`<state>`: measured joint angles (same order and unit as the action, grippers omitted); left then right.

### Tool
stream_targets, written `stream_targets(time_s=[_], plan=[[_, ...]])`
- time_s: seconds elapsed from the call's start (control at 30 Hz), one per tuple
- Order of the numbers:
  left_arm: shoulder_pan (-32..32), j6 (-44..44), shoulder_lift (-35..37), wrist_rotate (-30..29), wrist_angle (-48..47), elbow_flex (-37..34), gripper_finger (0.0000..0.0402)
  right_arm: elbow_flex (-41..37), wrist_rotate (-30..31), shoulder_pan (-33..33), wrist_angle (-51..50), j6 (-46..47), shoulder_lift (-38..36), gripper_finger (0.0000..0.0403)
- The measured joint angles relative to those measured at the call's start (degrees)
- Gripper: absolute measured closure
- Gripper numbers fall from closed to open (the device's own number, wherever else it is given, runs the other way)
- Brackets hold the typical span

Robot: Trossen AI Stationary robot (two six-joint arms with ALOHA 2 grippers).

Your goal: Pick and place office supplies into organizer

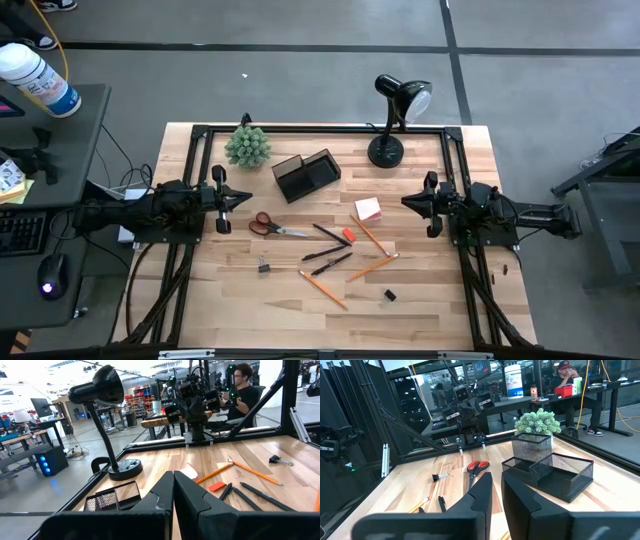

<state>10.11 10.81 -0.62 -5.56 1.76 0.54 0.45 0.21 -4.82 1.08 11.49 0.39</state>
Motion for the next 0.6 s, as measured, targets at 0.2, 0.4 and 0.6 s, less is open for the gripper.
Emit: stream_targets(time_s=[0.2, 0.4, 0.6], plan=[[0.0, 0.0, 0.0, 0.02, 0.0, -0.01, 0.0401, 0.02, 0.0, 0.0, 0.0, 0.01, 0.01, 0.0369], [0.0, 0.0, 0.0, 0.0, 0.0, -0.01, 0.0401, 0.02, 0.01, 0.0, 0.01, 0.01, 0.0, 0.0372], [0.0, 0.0, 0.01, 0.0, 0.0, -0.01, 0.0401, 0.02, 0.0, -0.02, 0.0, 0.0, 0.02, 0.037]])
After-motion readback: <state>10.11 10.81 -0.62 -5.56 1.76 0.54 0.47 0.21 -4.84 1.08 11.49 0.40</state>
